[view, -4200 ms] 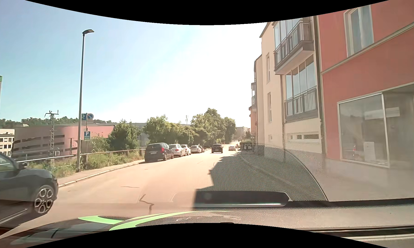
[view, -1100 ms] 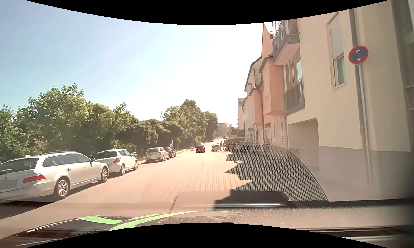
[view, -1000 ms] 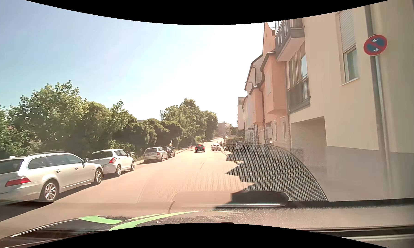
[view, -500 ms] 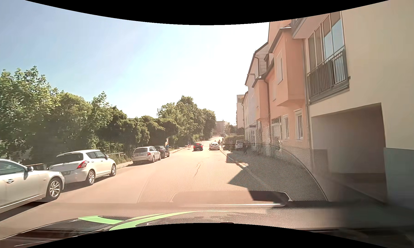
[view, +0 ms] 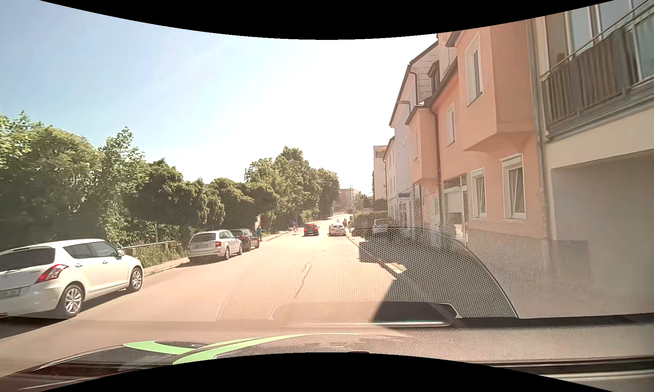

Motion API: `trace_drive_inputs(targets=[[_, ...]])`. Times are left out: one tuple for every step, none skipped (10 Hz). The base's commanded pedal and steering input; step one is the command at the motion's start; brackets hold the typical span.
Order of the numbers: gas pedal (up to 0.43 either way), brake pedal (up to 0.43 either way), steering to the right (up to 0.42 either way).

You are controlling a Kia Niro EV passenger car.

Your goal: Follow the waypoints while adhering to traffic rules and regulations

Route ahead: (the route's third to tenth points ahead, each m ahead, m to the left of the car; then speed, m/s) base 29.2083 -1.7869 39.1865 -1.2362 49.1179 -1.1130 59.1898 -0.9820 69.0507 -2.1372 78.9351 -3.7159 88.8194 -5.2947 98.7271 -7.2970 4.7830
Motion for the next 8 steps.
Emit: trace_drive_inputs(targets=[[0.0,0.0,0.009],[0.0,0.0,0.009],[0.0,0.0,0.009],[0.0,0.0,0.009],[0.0,0.0,0.008],[0.0,0.0,0.008],[0.0,0.0,0.008],[0.0,0.0,0.005]])
